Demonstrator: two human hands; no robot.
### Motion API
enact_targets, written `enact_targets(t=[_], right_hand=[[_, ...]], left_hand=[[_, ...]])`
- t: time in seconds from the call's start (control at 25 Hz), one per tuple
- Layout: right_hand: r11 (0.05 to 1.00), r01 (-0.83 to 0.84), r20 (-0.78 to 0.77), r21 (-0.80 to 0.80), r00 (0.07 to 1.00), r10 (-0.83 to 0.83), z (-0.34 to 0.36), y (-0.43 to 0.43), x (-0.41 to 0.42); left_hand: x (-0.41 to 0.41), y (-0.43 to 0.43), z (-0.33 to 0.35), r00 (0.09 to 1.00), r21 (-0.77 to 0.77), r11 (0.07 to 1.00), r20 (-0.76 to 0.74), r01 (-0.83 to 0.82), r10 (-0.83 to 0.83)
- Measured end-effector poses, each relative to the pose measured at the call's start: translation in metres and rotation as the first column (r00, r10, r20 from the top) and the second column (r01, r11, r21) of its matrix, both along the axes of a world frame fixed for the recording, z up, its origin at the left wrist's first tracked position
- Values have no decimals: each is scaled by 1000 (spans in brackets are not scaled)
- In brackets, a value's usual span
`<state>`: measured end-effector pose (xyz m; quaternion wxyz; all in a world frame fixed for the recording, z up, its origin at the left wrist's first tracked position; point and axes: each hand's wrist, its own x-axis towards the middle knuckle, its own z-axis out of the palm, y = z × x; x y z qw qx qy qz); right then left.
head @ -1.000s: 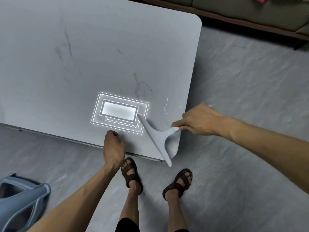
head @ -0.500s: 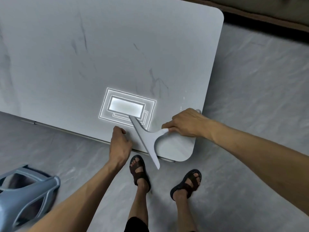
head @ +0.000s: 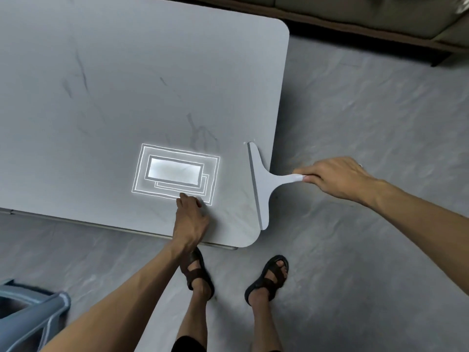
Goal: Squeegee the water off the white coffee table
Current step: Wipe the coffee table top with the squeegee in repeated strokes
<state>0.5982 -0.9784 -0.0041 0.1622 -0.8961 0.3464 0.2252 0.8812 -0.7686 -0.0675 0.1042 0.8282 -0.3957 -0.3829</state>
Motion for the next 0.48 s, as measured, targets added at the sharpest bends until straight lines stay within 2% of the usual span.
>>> enact_targets(t=[0.2,0.28,0.48], right_hand=[[996,41,-91,-78,995,-48,17,-16,-35],[992,64,-107,-110,991,-76,22,-20,-44],[971,173,-95,-165,977,-191,29,-21,-49]], left_hand=[[-5,-17,-3,996,203,975,6,-93,93],[-5,-17,-2,996,202,975,9,-94,94],[-7,-17,1,977,53,977,71,-205,201]])
